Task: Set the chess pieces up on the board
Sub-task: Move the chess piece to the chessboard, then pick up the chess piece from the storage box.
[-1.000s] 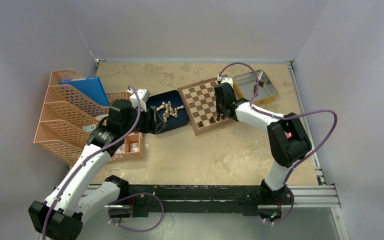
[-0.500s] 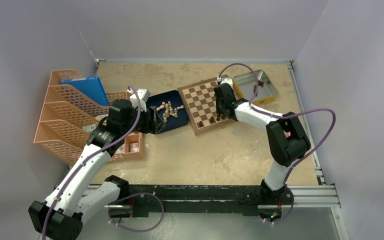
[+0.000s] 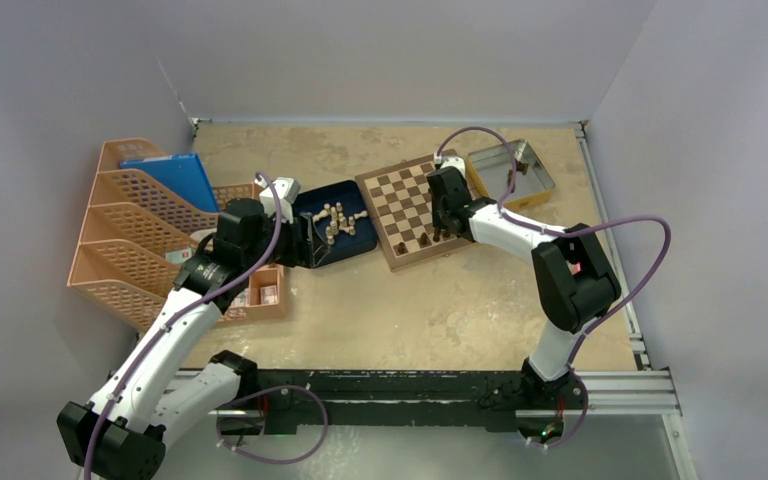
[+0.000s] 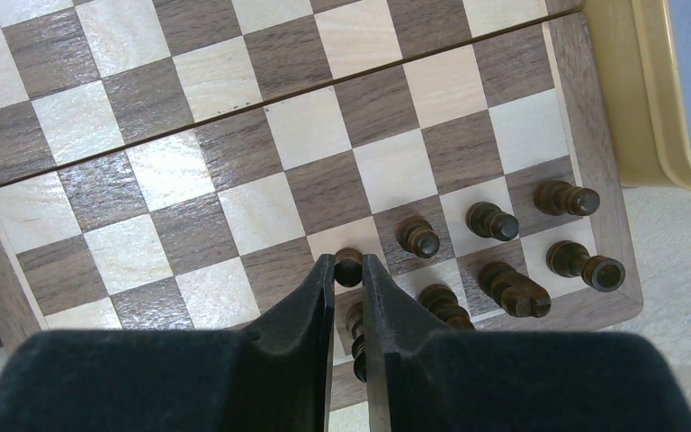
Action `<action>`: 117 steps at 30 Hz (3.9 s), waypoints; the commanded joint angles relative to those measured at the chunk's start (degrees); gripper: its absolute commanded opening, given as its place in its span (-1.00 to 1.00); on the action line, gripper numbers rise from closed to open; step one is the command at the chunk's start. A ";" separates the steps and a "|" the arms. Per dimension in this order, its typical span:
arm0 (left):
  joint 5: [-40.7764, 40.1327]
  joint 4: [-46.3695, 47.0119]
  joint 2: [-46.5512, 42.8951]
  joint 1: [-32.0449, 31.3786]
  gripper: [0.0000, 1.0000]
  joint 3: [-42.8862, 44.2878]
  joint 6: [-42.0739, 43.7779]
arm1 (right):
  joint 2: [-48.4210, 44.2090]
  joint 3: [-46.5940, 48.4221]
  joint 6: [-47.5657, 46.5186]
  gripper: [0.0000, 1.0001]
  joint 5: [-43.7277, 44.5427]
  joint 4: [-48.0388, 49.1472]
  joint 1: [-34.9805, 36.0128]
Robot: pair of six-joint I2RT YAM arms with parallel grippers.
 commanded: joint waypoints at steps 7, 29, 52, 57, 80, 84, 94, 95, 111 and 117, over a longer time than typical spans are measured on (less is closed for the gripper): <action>0.72 1.66 -0.31 0.24 0.22 -0.22 0.81 | 0.09 0.25 0.35 -0.59 0.96 -0.40 -0.32; 0.89 1.48 -0.73 0.14 0.34 0.05 1.08 | -2.72 3.68 0.90 -0.52 1.22 -1.82 -0.46; -1.32 1.38 -3.27 -0.54 0.57 -0.38 1.66 | 1.53 12.45 -4.72 -0.48 6.95 4.17 -17.49; -1.81 1.44 -3.71 -1.34 0.56 -0.76 1.86 | 7.78 17.31 -6.17 -0.48 6.23 2.81 -20.81; -1.51 1.71 -2.14 -1.35 0.50 -0.85 2.48 | 23.53 31.63 -9.14 -0.40 -2.86 -2.58 -28.25; -2.04 1.48 -2.05 -1.38 0.50 -0.75 2.48 | 23.05 29.32 -8.84 -0.38 -6.76 -0.90 -28.44; -1.13 1.74 -1.34 -1.36 0.48 -0.62 2.31 | 25.70 28.86 -8.81 -0.34 -7.40 -0.79 -28.55; -1.17 1.75 -1.40 -1.33 0.48 -0.60 2.30 | 26.01 29.16 -8.85 -0.34 -7.40 -1.18 -28.55; -1.05 1.64 -1.96 -1.36 0.42 -0.81 2.22 | 18.46 26.09 -7.56 -0.64 -6.00 1.57 -27.24; -0.44 1.67 -1.83 -1.34 0.39 -0.74 1.45 | 12.49 23.16 -6.48 -0.67 -4.41 2.79 -25.49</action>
